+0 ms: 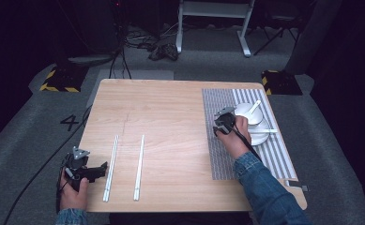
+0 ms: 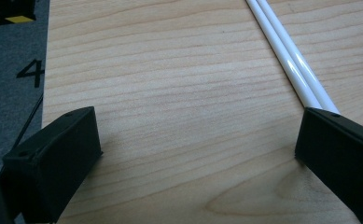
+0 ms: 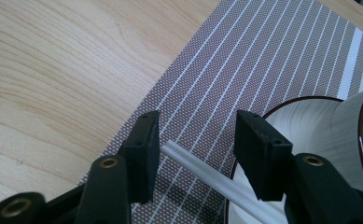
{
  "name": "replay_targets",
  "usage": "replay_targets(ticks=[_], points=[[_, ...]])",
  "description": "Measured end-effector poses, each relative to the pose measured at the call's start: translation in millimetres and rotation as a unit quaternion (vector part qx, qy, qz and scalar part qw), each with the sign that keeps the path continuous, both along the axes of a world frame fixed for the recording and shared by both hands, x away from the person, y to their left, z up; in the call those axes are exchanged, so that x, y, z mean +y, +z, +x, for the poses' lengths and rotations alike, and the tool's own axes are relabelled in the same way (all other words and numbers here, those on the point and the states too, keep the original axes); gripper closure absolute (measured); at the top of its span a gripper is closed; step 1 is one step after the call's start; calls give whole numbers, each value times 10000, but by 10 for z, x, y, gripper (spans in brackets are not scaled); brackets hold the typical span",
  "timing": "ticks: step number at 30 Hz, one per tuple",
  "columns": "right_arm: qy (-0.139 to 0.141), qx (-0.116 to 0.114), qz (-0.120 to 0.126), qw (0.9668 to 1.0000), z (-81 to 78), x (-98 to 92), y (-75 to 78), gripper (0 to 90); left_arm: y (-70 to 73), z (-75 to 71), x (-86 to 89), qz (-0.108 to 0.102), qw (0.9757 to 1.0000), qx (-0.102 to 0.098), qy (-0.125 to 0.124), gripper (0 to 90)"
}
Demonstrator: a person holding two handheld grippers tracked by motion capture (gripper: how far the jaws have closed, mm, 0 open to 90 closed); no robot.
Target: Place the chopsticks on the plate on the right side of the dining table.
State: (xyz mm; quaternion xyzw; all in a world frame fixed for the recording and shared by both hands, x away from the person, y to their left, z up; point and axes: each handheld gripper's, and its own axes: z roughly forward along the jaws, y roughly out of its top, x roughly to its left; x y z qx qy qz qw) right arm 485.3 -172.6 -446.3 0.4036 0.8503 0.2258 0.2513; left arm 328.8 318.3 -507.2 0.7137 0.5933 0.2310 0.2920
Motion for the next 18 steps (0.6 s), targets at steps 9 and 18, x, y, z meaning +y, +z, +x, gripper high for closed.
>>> replay_targets(ticks=[9,18], points=[[16,-107,245,9996,-30,-25,92,492,0,0,0,-1,10000,-2,1,0],[153,-215,550,9981,-126,-80,250,472,0,-3,0,-1,10000,1,-3,0]])
